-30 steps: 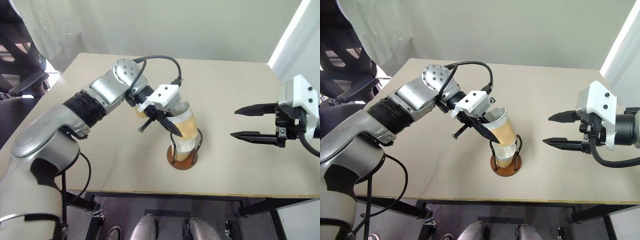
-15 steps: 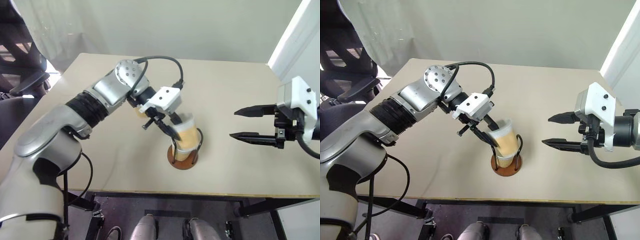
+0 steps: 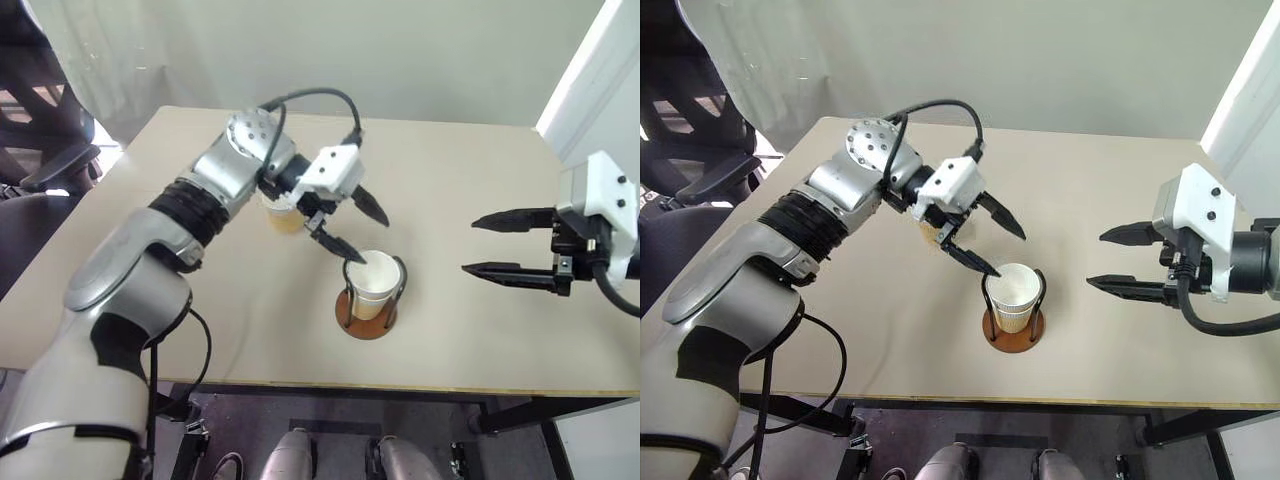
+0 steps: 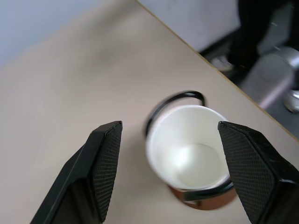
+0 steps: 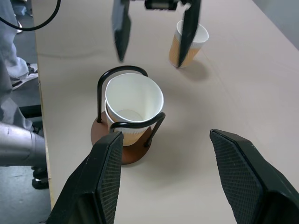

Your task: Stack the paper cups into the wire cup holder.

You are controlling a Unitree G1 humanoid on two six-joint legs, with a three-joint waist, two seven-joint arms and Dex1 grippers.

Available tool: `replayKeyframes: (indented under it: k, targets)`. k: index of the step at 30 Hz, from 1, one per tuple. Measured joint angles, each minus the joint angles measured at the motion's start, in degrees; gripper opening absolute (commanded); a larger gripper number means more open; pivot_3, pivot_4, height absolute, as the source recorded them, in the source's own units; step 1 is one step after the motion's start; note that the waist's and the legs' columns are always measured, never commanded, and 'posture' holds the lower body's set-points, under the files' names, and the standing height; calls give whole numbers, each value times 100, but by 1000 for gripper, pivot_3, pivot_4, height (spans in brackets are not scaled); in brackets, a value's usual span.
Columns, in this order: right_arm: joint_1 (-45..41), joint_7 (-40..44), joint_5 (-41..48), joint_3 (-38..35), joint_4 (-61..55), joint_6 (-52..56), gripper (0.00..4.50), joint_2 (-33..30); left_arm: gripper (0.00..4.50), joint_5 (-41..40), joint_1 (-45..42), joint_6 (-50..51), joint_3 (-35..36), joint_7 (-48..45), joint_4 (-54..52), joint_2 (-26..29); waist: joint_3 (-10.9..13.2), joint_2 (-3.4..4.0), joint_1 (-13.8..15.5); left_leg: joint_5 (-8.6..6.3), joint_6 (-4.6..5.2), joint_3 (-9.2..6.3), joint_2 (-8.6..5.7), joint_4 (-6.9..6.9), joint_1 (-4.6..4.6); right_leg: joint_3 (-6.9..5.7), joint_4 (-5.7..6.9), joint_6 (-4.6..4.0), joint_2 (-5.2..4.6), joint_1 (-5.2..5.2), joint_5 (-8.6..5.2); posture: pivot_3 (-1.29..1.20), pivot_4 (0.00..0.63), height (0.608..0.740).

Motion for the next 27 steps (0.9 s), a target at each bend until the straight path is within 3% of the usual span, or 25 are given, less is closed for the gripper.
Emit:
replayKeyframes:
  k: [3, 6, 11, 19, 27]
  targets:
    - [-6, 11, -37, 27, 76, -96, 3014, -4, 3490, 287, -58, 65, 470, -6, 501, -67, 0, 0, 0, 0, 0, 1, -1, 0, 1, 3, 0, 2, 0, 0, -1, 0, 150, 740]
    - [-10, 38, -72, 94, 147, -201, 3014, -8, 3490, 1083, -203, -73, 945, 183, 1611, 57, -3, 6, -17, -5, 7, 1, 0, -5, 9, 7, 1, 2, 0, -1, -2, 0, 150, 740]
    - [-106, 154, -206, 337, 356, -396, 3014, -31, 3490, 2360, 64, -230, 1420, 1382, 2921, 250, -3, 12, -44, -4, 7, 6, -2, -3, 9, 9, 1, 3, 1, -3, -4, 0, 150, 740]
    - [-495, 328, -371, 730, 628, -619, 3014, -30, 3490, 3104, 476, -151, 2447, 2070, 3212, -57, -4, 6, 77, 13, 0, -13, -39, 6, -4, 20, 0, 26, -21, -1, -17, 0, 150, 740]
    - [-645, 191, -290, 746, 615, -591, 3014, 255, 3490, 3878, 827, -199, 2866, 2613, 3295, -294, -5, 3, 54, 23, -10, 23, -56, 4, 11, 85, 3, 54, -20, -9, -31, 0, 150, 740]
